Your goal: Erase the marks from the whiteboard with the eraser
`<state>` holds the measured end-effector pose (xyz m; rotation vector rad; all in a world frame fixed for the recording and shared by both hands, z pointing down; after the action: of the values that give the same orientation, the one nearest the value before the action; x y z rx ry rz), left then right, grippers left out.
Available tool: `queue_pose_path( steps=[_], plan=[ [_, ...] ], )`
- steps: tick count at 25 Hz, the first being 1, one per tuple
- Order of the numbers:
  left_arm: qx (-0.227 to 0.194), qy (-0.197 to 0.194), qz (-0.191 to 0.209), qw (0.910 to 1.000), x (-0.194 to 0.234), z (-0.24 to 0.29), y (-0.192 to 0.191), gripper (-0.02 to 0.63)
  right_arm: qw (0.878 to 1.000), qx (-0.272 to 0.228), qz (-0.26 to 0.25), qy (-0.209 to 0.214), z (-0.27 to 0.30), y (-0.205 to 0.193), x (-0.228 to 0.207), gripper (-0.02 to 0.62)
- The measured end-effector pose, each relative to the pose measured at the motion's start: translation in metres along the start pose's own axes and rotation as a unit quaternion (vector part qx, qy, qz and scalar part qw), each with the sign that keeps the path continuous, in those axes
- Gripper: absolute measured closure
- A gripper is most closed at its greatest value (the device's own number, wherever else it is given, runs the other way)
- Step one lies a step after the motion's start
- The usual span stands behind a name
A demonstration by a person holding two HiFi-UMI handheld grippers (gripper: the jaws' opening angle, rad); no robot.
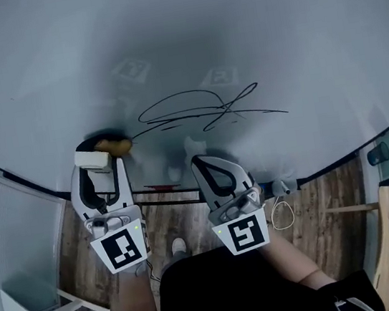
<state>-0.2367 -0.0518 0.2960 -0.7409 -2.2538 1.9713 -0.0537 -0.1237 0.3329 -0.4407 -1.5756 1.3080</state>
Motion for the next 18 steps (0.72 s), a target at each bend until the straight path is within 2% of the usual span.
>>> queue_pose_path(
  steps=[2, 5, 9, 12, 15, 18],
  plan=[
    [-0.002, 0.009, -0.011, 0.9999, -0.009, 0.005, 0.006, 0.339, 1.000, -0.008, 0.000, 0.005, -0.005, -0.001, -0.006, 0.569],
    [-0.007, 0.020, 0.005, 0.9998, -0.042, 0.011, 0.019, 0.339, 1.000, -0.018, 0.003, 0.005, -0.031, -0.012, -0.036, 0.569],
    [-0.011, 0.038, -0.030, 0.9987, -0.080, 0.011, 0.035, 0.342, 1.000, -0.024, 0.015, 0.001, -0.069, -0.030, -0.077, 0.569],
    [-0.022, 0.037, -0.050, 0.9978, -0.081, 0.008, 0.037, 0.342, 1.000, -0.023, 0.015, 0.003, -0.078, -0.035, -0.082, 0.569],
    [-0.031, 0.036, -0.065, 0.9967, -0.054, 0.007, 0.025, 0.342, 1.000, -0.015, 0.013, 0.007, -0.060, -0.030, -0.062, 0.569],
    [-0.034, 0.045, -0.059, 0.9967, -0.063, 0.009, 0.030, 0.344, 1.000, -0.010, 0.017, 0.006, -0.068, -0.037, -0.073, 0.569]
  ],
)
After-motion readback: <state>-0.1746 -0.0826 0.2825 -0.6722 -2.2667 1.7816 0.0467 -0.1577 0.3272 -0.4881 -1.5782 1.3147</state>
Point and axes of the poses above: the fingertips, and each gripper's own axes: z forward along the fingers, x to its left, y out of its top, the point moved 5 cm from there along -z, backward along the fingers, and after that the axes turned 8 degrees about x, right-handed, at the moved point
